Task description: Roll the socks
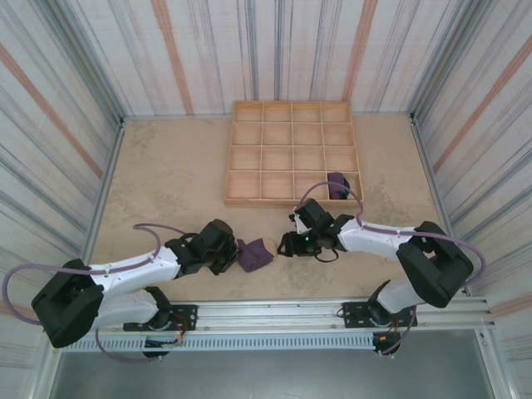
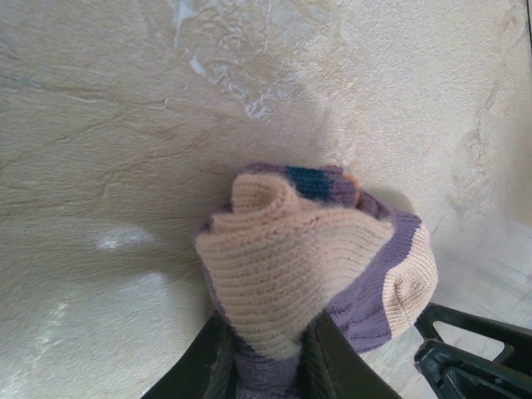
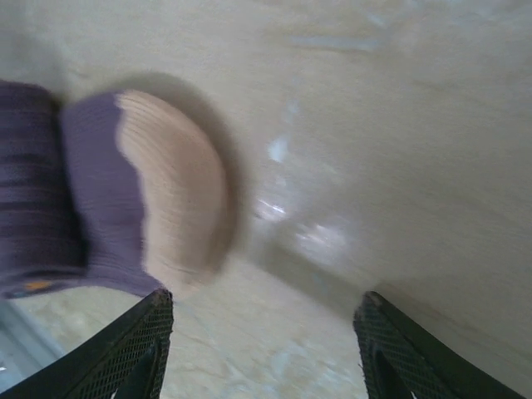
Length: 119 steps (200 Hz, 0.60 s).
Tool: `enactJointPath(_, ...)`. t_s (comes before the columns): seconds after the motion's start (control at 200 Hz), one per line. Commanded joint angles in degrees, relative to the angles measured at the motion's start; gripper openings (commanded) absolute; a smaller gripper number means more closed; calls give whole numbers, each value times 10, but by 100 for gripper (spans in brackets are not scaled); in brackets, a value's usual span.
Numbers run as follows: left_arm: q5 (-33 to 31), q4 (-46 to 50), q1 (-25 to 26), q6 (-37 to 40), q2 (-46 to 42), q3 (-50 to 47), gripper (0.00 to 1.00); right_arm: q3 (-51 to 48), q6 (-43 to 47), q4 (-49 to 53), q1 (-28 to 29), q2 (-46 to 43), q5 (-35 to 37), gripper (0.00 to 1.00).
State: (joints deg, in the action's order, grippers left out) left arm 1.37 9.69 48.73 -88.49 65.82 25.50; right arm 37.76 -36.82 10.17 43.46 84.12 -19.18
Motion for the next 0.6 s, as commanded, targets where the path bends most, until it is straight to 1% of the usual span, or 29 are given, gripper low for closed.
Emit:
enactJointPath(0.0, -15, 25, -5, 16, 7, -1, 0, 11, 1, -45, -3, 41, -46, 61)
enactJointPath(0.185, -7, 15, -6, 21, 12, -1, 0, 35, -14, -64, -1, 111, -64, 58)
enactJointPath(0.301, -5, 15, -6, 23, 9, -1, 0, 41, -21, -74, 2, 137, -66, 50)
enactJointPath(0.401, -5, 15, -6, 23, 4, -3, 0, 45, -24, -80, 4, 152, -63, 37)
enactJointPath(0.591, 0, 10, -1, 21, -7, -4, 0, 76, -15, -81, 2, 184, -54, 3)
